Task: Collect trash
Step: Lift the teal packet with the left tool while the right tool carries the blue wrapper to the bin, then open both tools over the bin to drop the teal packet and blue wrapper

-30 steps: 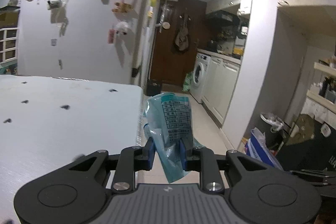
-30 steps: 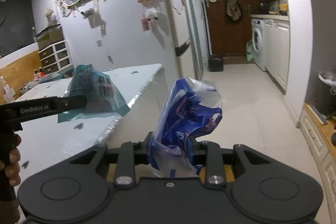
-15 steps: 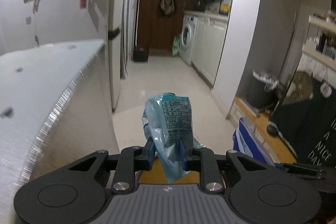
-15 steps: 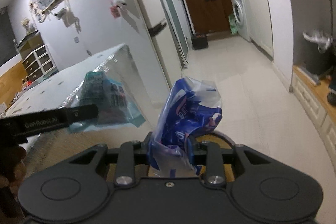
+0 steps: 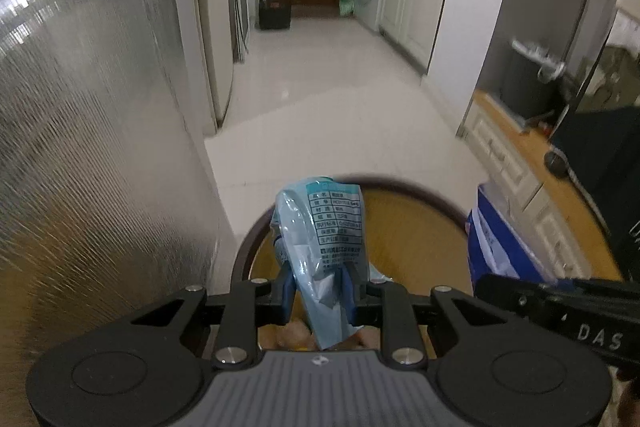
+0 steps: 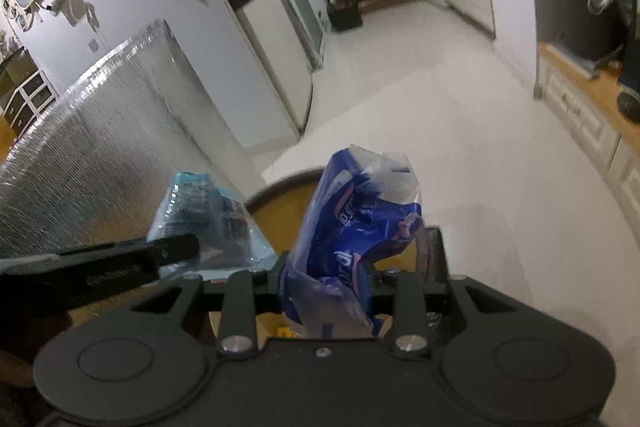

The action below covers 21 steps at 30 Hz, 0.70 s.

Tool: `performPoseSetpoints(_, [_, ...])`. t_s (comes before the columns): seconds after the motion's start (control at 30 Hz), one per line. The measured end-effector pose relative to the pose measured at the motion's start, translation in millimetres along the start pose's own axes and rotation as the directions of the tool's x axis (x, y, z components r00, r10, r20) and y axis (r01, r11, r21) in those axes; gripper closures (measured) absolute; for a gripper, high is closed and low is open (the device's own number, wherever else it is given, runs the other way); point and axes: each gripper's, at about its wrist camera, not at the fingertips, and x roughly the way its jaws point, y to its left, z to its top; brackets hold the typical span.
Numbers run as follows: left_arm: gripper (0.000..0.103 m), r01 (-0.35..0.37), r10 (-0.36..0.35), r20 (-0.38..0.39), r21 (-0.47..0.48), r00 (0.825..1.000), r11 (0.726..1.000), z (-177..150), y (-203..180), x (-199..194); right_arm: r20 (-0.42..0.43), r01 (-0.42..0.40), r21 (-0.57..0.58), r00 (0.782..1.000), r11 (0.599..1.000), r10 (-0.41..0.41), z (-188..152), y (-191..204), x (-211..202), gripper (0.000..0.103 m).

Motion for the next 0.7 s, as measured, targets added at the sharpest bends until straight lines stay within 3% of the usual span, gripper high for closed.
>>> performPoseSetpoints(0.27, [0.077, -0.003, 0.003, -0.093, 0.003, 0.996, 1.0, -9, 15, 51, -0.151, -0.014, -0.126, 0.989, 0.992, -0.005, 11, 19, 57, 0.07])
performPoseSetpoints(0.57, [0.077, 0.037, -0.036, -0.125, 0.004, 0.991, 0.999, -15, 18, 68, -0.257, -0.033, -0.178, 0.966, 0.983, -0.014, 26, 29, 109, 0.063])
performPoseSetpoints(0.63, [0.077, 0.041, -0.041, -0.128, 0.001, 0.991, 0.999, -14, 20, 71, -0.273, -0.038, -0.186, 0.962, 0.982, -0.015, 27, 29, 113, 0.059])
performPoseSetpoints(0.7, [0.077, 0.04, -0.04, -0.132, 0.0, 0.991, 0.999, -14, 21, 74, -0.284, -0.044, -0.197, 0.959, 0.979, -0.015, 29, 31, 116, 0.049])
